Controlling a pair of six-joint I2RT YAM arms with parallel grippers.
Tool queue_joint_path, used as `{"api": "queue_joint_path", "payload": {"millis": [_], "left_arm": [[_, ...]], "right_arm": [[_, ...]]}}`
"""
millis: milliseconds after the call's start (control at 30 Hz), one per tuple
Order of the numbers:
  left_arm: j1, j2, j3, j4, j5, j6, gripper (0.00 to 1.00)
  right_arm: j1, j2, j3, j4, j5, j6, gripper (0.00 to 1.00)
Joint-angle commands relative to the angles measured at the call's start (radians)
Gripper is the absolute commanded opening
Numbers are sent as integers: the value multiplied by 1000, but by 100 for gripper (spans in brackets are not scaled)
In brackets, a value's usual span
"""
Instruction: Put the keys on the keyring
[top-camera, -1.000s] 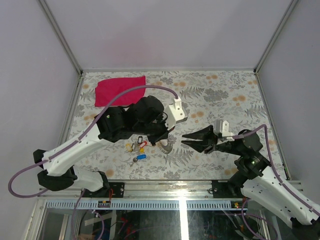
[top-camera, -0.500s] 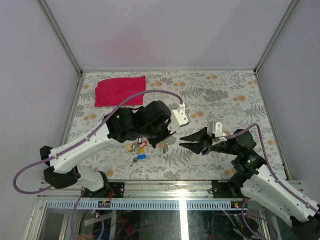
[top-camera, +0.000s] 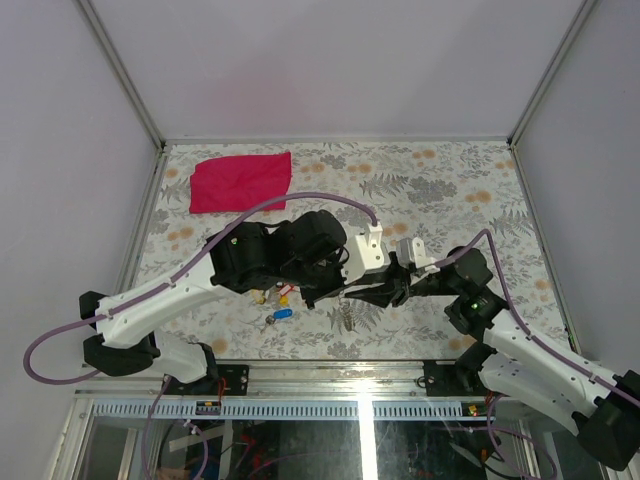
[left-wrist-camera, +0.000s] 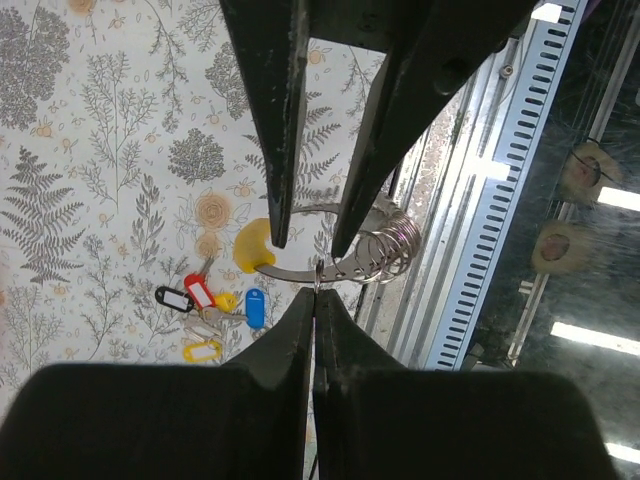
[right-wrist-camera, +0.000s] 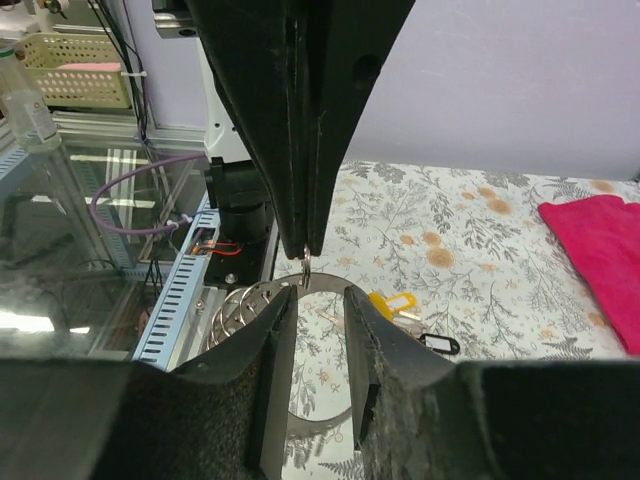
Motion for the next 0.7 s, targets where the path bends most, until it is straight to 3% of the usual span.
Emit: {"api": "queue_joint_path", "payload": {"millis": [0, 667], "left_arm": [[-11, -17, 25, 15, 32, 31, 0], [-28, -12, 10, 23, 44, 36, 0]], "right_arm": [[5, 11, 34, 147, -61, 48, 31], [6, 91, 52, 227, -122, 135, 20]]}}
